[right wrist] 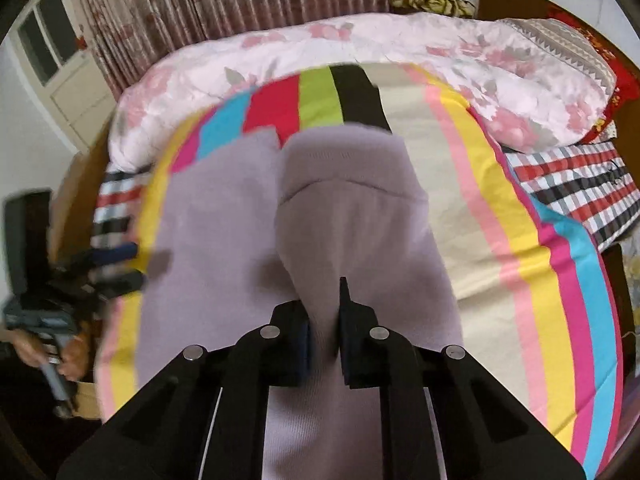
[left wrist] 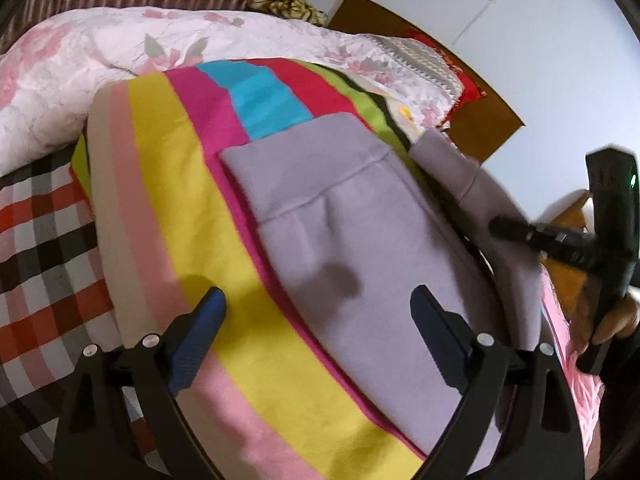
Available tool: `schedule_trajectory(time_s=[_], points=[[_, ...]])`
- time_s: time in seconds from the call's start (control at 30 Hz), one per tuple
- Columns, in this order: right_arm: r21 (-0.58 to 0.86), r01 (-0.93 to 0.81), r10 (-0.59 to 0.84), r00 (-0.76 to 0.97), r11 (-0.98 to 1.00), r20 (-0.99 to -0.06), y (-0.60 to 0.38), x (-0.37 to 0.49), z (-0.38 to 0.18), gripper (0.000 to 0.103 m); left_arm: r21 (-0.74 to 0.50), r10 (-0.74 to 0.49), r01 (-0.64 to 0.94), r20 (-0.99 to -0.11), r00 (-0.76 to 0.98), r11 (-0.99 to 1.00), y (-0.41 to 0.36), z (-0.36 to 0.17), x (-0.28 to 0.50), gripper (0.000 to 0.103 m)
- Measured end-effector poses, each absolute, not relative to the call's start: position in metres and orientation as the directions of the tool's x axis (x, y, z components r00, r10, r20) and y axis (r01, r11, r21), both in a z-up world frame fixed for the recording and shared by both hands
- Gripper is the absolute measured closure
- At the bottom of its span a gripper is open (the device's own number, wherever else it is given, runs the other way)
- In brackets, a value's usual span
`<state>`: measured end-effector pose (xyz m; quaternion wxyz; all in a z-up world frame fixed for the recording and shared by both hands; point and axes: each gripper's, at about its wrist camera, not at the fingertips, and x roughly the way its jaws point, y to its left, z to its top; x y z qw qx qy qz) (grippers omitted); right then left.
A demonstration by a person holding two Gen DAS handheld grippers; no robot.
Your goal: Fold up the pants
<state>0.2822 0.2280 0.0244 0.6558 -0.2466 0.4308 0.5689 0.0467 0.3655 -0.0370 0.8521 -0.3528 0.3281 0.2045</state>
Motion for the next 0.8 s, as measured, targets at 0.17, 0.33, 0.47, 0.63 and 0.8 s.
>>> schedule_trajectory(time_s=[0.17, 0.33, 0.47, 0.63, 0.8], points=[[0.330, -0.930, 0.653, -0.150, 0.161, -0.742, 0.213, 0.272, 0.054, 0.089, -0.614, -0.040, -0.423, -0.596, 0.802, 0.666, 0.363, -0.028, 0.054, 0.005], [0.389, -0.918, 0.655, -0.244, 0.083, -0.715, 0.240, 0.238, 0.041, 0.089, -0.683, 0.061, -0.521, -0.576, 0.815, 0.512, 0.379, -0.031, 0.038, 0.005], [0.354, -0.934, 0.602, -0.257, 0.046, -0.756, 0.267, 0.211, 0.015, 0.089, -0.673, 0.162, -0.591, -0.588, 0.792, 0.445, 0.385, -0.034, 0.011, 0.005], [0.357, -0.933, 0.591, -0.259, 0.053, -0.764, 0.272, 0.203, -0.011, 0.089, -0.699, 0.099, -0.551, -0.575, 0.812, 0.457, 0.391, -0.039, 0.001, 0.005], [0.409, -0.910, 0.601, -0.292, 0.065, -0.744, 0.267, 0.206, -0.013, 0.079, -0.758, -0.022, -0.448, -0.518, 0.855, 0.474, 0.397, -0.043, 0.027, 0.005]])
